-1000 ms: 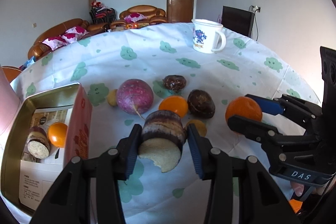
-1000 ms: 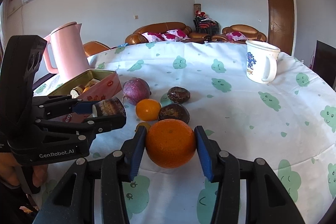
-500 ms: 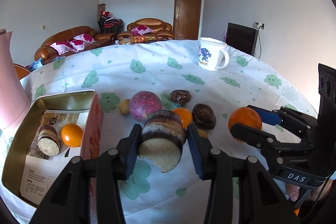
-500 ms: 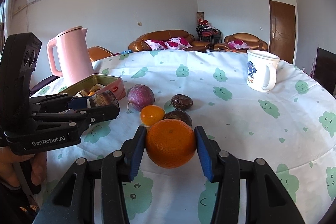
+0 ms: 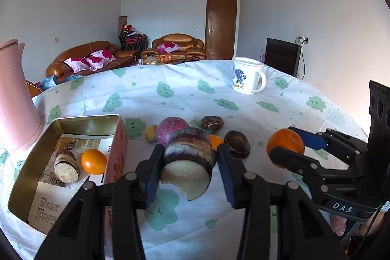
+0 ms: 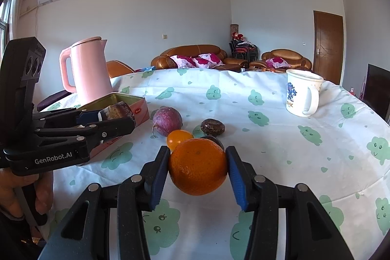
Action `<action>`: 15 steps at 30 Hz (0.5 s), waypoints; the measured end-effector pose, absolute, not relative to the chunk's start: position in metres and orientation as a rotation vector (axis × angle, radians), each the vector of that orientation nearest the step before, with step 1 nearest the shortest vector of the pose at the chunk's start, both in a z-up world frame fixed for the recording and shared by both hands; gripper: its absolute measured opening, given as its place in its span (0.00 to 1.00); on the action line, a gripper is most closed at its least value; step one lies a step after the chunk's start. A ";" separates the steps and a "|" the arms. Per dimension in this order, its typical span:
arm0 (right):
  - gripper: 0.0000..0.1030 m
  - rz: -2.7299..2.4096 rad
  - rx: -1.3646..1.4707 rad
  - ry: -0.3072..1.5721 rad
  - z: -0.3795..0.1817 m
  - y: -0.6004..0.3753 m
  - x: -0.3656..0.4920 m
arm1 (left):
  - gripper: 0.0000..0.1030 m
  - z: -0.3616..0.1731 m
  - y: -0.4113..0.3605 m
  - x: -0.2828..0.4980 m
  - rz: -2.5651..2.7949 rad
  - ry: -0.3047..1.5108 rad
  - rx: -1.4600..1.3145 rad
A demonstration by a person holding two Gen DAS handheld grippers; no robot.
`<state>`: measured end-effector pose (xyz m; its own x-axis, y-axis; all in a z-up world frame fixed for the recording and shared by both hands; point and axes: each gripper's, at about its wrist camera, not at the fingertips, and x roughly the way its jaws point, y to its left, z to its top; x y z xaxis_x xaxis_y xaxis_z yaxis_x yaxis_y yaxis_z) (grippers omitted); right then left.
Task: Organize fruits
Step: 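Lift the pastry roll with the left tool while the right tool lifts the large orange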
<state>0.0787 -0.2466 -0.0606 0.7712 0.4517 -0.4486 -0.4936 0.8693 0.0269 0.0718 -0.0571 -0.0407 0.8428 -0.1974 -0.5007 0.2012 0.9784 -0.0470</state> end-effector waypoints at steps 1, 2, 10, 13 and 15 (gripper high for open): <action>0.47 0.512 -0.094 0.458 -0.060 -0.247 0.078 | 0.44 -0.040 -0.057 0.071 -0.208 0.522 0.008; 0.47 0.512 -0.094 0.455 -0.060 -0.247 0.078 | 0.44 -0.040 -0.057 0.070 -0.206 0.518 0.008; 0.47 0.512 -0.098 0.434 -0.060 -0.247 0.075 | 0.44 -0.036 -0.058 0.062 -0.193 0.479 0.012; 0.47 0.513 -0.100 0.423 -0.059 -0.247 0.073 | 0.44 -0.035 -0.057 0.059 -0.191 0.466 0.010; 0.47 0.513 -0.101 0.417 -0.059 -0.248 0.072 | 0.44 -0.035 -0.057 0.057 -0.189 0.457 0.010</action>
